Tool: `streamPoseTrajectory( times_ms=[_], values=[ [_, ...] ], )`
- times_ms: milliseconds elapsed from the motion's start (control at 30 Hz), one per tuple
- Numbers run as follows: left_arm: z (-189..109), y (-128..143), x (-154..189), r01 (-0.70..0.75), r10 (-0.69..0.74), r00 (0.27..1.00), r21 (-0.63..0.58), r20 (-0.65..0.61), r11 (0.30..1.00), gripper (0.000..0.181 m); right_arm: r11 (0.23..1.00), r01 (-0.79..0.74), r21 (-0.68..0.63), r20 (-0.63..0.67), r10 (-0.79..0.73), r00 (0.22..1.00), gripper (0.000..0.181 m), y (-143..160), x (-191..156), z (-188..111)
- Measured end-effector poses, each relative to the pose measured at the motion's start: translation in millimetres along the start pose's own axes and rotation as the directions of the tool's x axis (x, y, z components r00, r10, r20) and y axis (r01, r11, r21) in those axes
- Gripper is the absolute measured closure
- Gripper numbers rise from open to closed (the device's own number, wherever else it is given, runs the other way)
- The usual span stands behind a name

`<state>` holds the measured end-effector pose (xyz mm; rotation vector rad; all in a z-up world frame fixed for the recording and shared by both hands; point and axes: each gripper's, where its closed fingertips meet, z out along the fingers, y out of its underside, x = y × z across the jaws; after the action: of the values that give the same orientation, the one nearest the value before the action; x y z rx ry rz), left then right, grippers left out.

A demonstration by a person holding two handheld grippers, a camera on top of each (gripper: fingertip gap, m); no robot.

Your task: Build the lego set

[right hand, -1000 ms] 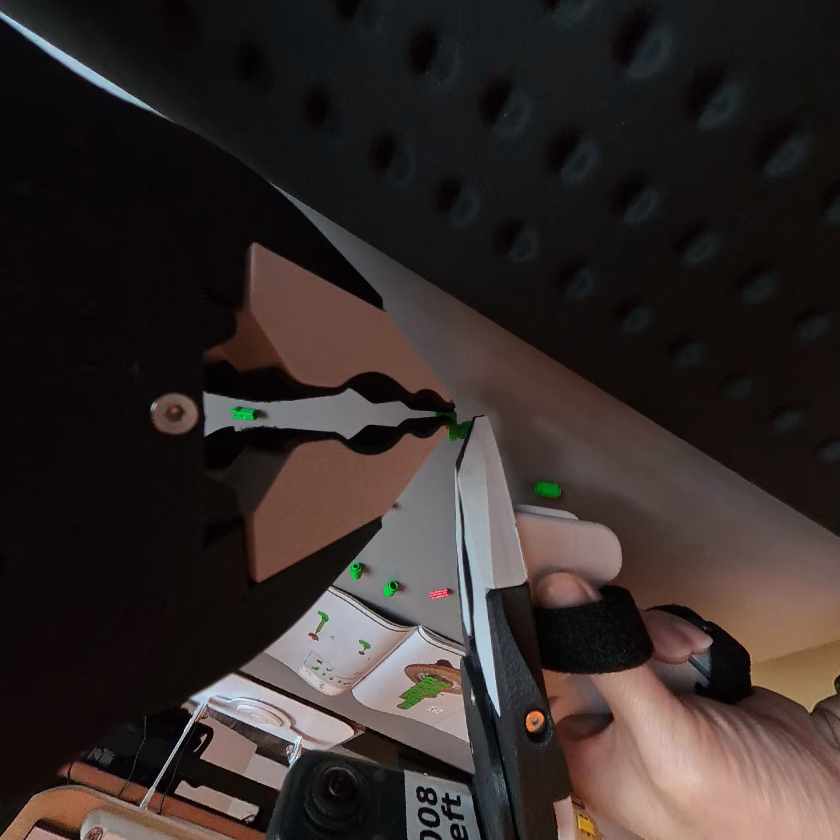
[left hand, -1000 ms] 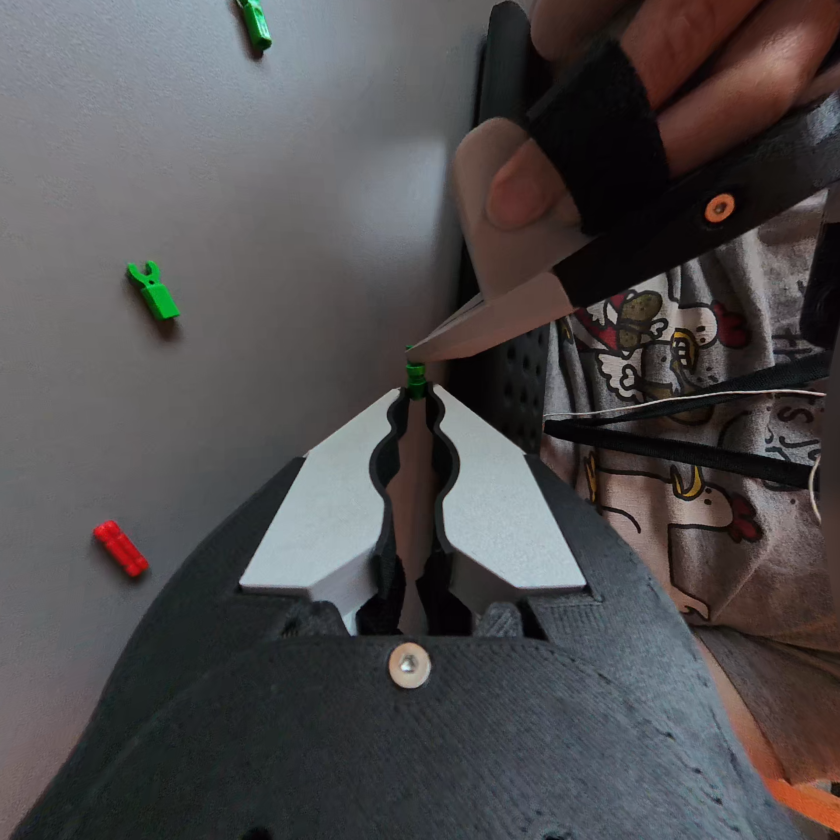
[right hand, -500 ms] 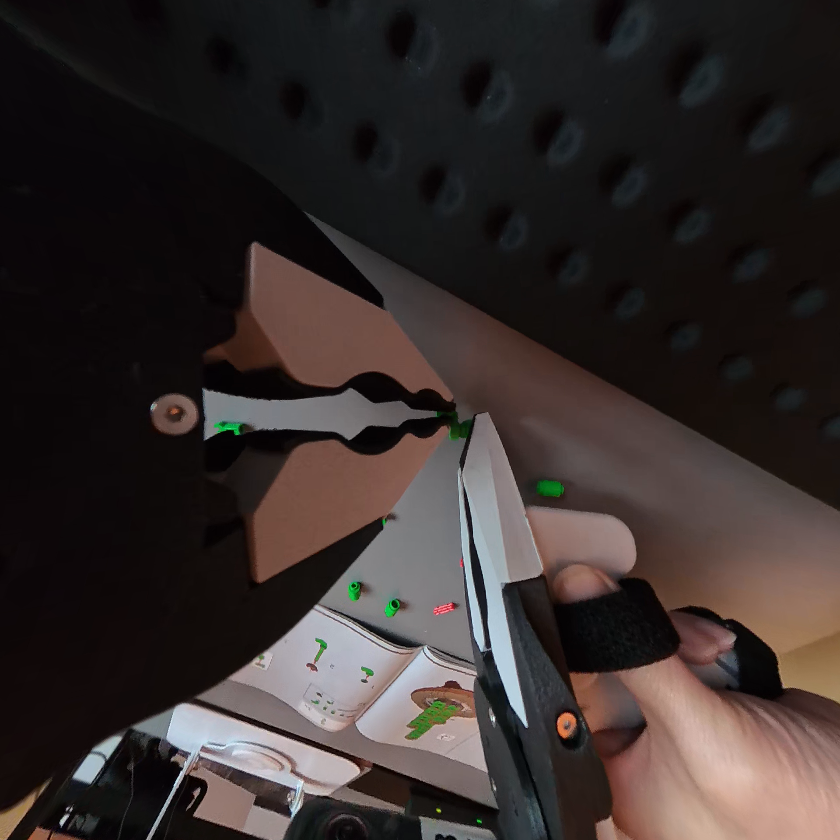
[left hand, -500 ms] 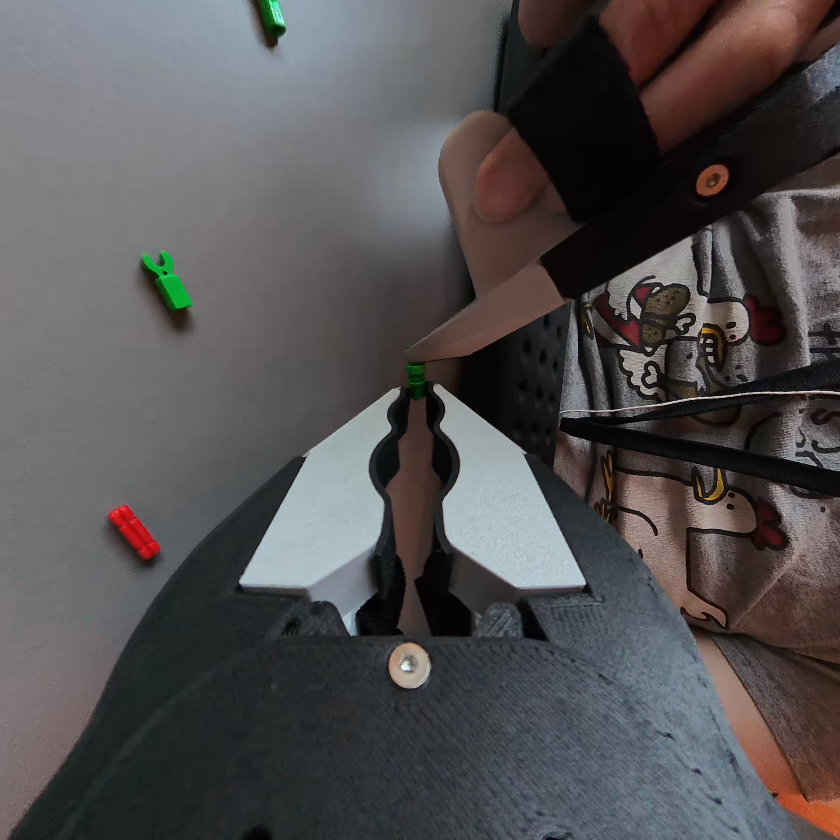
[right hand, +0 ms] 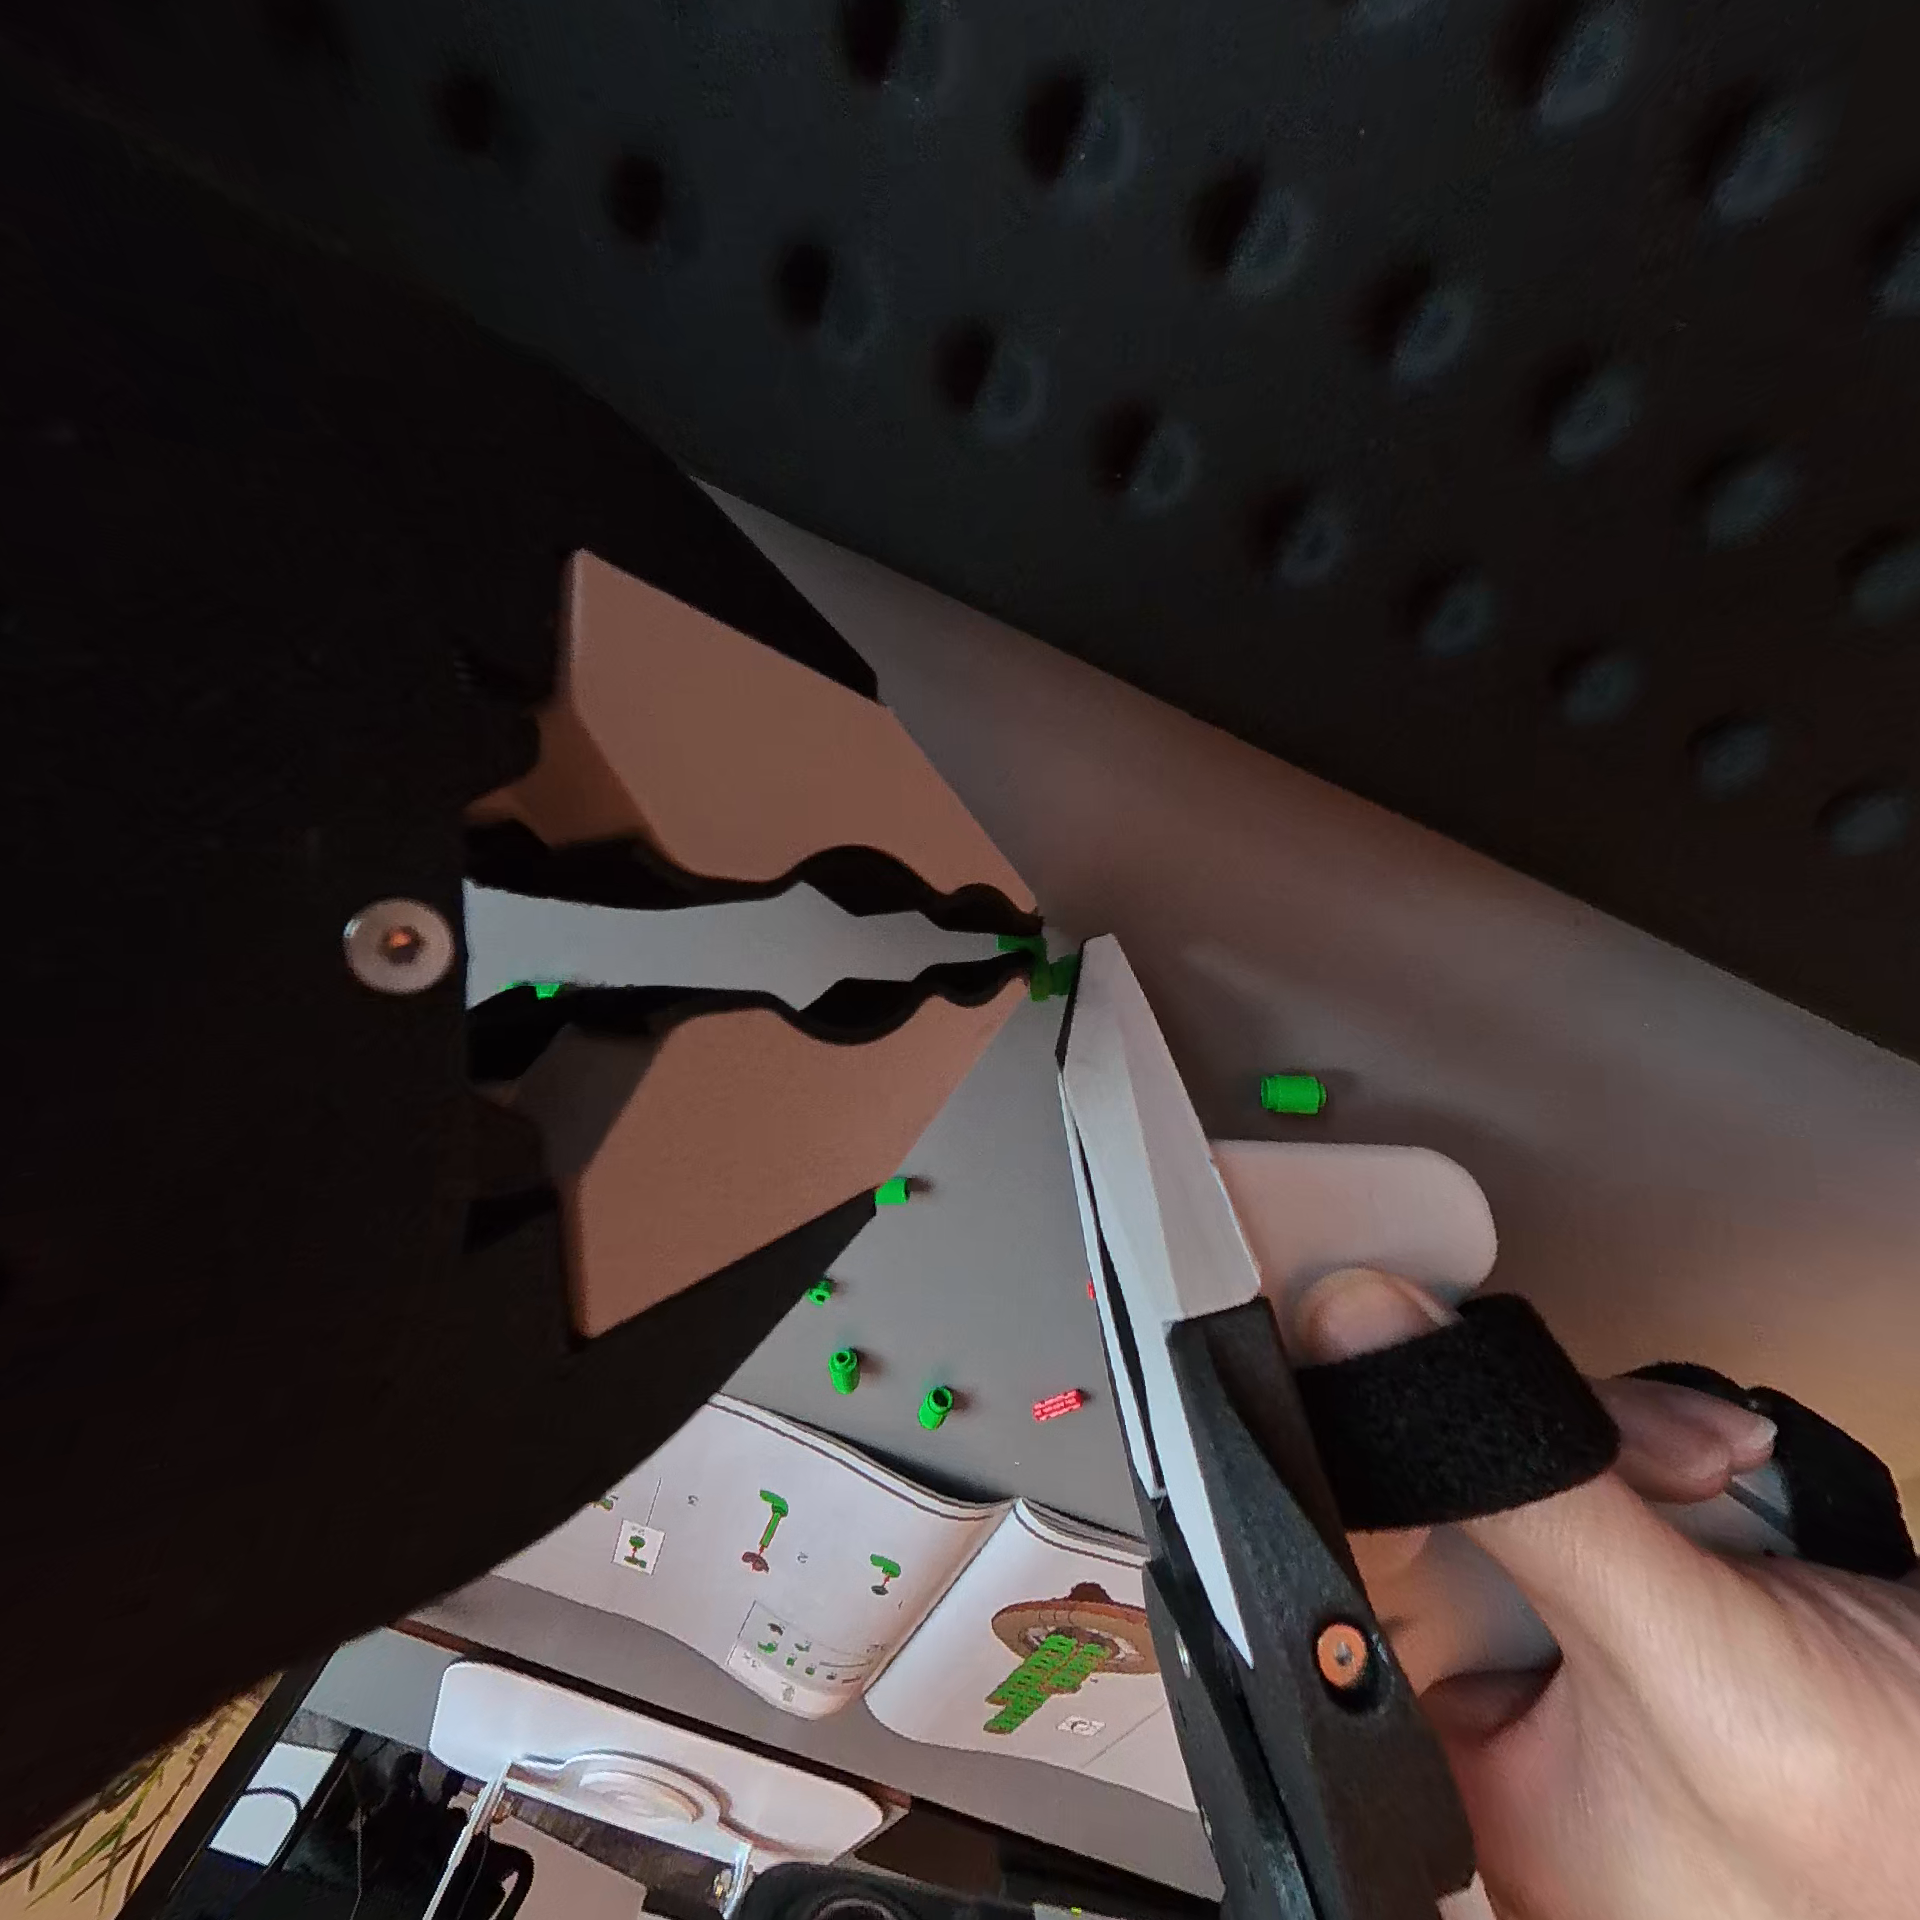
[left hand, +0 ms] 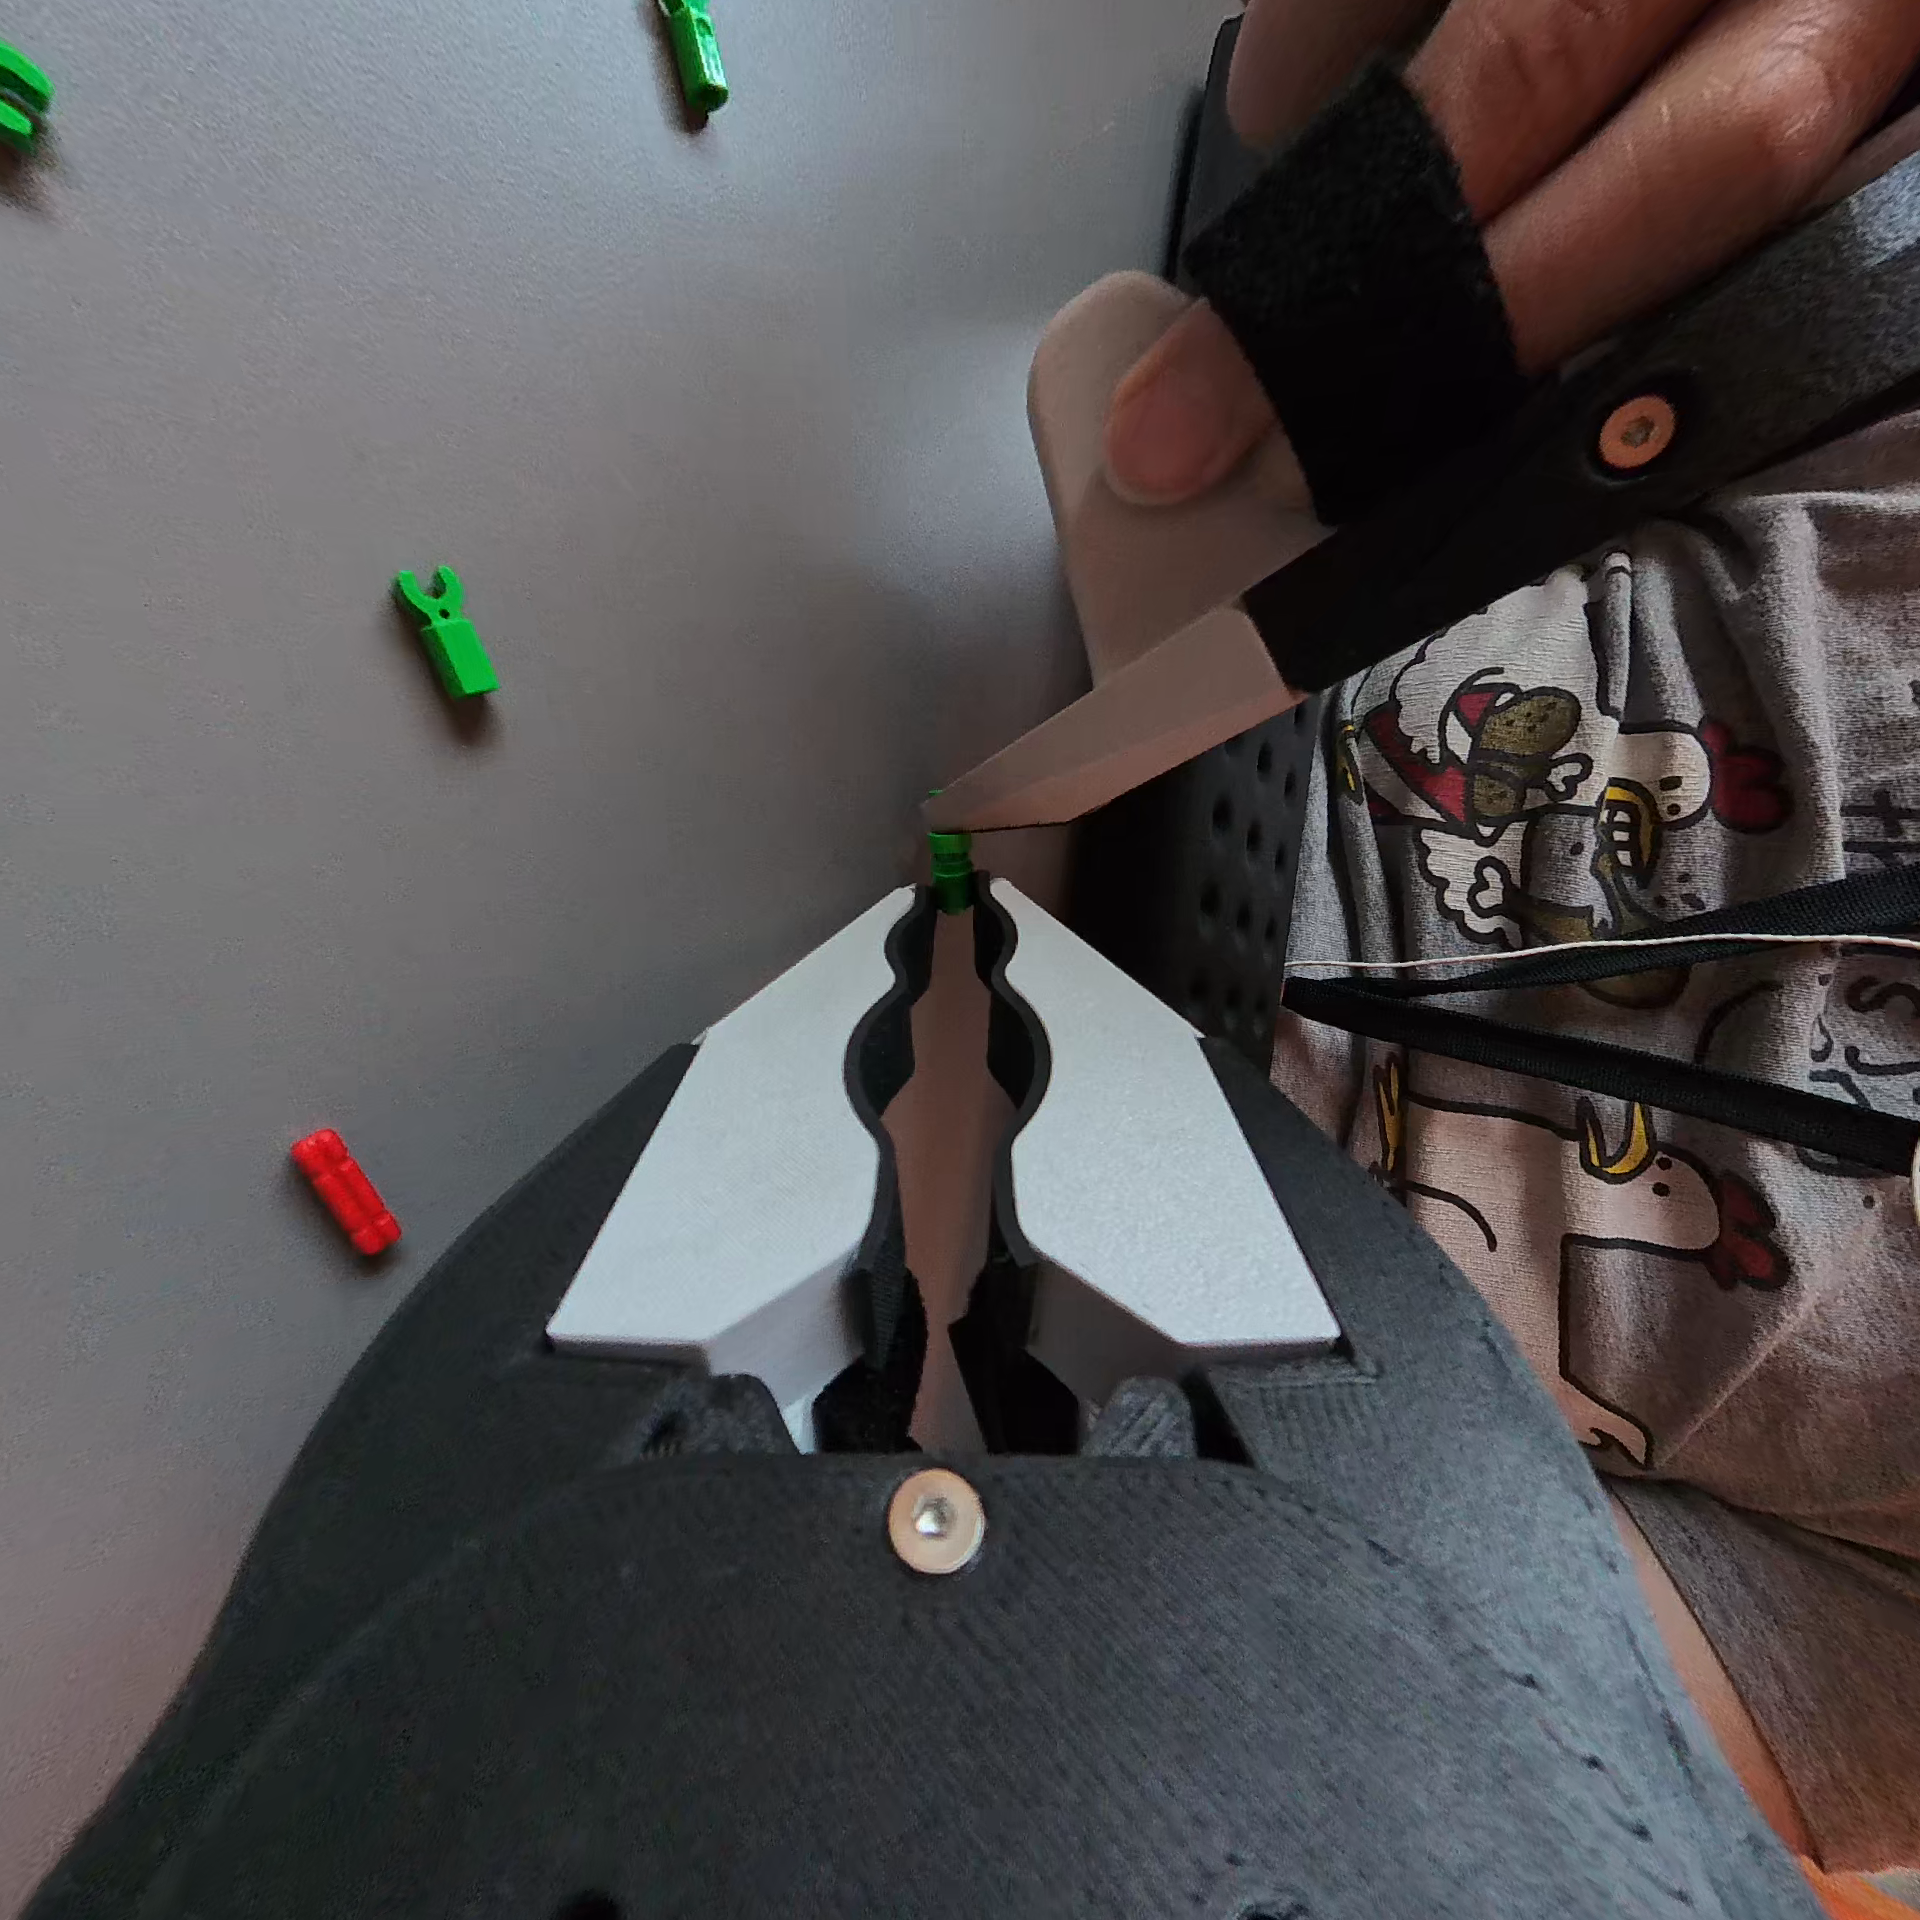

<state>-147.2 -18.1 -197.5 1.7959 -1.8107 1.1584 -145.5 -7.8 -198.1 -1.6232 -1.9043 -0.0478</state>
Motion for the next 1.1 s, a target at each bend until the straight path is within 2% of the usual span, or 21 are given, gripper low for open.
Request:
streamPoseTrajectory(
  times_ms=[633,1100],
  values=[
    [-7.9,-8.2,-0.8,0.026,-0.025,1.000,0.067,-0.007,0.997,0.176,0.987,-0.151,0.053,0.040,0.149,0.988,0.169,3.1,6.9,-4.7],
    [-19.9,-21.2,-0.7,0.052,-0.046,0.998,0.167,-0.037,0.985,0.176,0.970,-0.226,0.086,-0.006,0.227,0.974,0.165,8.7,22.9,-11.3]
  ],
)
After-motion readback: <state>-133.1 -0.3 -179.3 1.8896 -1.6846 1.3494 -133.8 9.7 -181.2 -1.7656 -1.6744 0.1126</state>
